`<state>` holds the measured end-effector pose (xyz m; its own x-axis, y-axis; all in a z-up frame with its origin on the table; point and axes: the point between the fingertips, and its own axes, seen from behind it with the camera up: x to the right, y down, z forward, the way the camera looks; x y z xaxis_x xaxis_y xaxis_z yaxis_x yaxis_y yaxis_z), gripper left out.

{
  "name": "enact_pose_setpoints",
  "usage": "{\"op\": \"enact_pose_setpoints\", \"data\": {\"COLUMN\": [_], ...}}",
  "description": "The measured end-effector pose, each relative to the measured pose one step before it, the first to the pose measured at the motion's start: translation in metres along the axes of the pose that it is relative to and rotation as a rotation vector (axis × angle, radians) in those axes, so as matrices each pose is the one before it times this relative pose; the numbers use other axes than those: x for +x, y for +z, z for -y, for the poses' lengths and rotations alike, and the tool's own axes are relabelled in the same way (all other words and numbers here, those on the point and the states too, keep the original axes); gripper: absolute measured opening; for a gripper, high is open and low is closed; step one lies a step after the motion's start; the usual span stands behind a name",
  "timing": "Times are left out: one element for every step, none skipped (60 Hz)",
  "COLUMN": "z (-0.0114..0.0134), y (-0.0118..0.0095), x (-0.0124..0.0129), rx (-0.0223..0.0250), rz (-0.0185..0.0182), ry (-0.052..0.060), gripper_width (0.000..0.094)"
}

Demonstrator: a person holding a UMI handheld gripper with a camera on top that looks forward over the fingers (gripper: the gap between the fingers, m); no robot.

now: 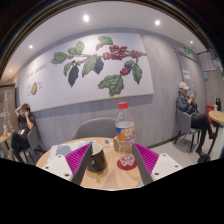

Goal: Pour water

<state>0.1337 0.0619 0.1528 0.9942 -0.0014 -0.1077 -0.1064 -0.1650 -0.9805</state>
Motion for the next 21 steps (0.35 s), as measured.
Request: {"op": "enact_pose_setpoints", "data": {"z": [-0.00207, -0.00218, 0.00516, -0.00275, -0.00246, -0.00295, -0.00256, -0.00203, 0.00207, -0.00551, -0.00242, -0.00225, -0.00229, -0.00177, 0.00245, -0.00472, 0.00262, 0.00156, -0.00189, -0.00131, -0.00128], "y": [-0.01012, -0.00994, -0.01053, -0.00970, -0.00943, -0.00899, -0.00921, -0.00835, -0.00855, -0.00776, -0.00737, -0.00695, -0.00656, -0.00607, -0.00562, -0.00505, -0.00456, -0.00489, -0.00362, -0.00267, -0.00296], "x": [-0.00464, -0.00466, -0.00834, -0.00476, -0.00421, -0.00468, -0.00493, -0.00517, -0.00613, -0.00163, -0.00365, -0.00396, -0.00360, -0.00376, -0.00641, -0.00104, -0.00555, -0.00056, -0.00143, 0.00009, -0.00029], "rx": [-0.00033, -0.00218, -0.00787, -0.00191, -0.00172, -0.00297, -0.00288, -0.00101, -0.00043, 0.00260, -0.00135, -0.00240, -0.00089, 0.00101, -0.00068, 0.00370, -0.00013, 0.00110, 0.00377, 0.00169, 0.00057], "rz": [0.00711, 0.00612, 0.00218, 0.00467, 0.00485, 0.00524, 0.00647, 0.00781, 0.00724, 0.00675, 0.00326, 0.00191, 0.00207, 0.00312, 0.00244, 0.00413, 0.00071, 0.00136, -0.00161, -0.00305, -0.00432], "ry": [0.0061, 0.0061, 0.0068, 0.0082, 0.0081, 0.0057, 0.0023, 0.0000, 0.0011, 0.0013, 0.0012, -0.0001, -0.0025, -0.0033, -0.0044, -0.0059, -0.0056, -0.0058, -0.0033, -0.0027, -0.0019], "gripper_width": [0.0849, 0.0847, 0.0848, 0.0848, 0.0848, 0.0847, 0.0848, 0.0850, 0.0851, 0.0851, 0.0850, 0.0850, 0.0849, 0.0850, 0.0849, 0.0850, 0.0849, 0.0848, 0.0849, 0.0851, 0.0850]}}
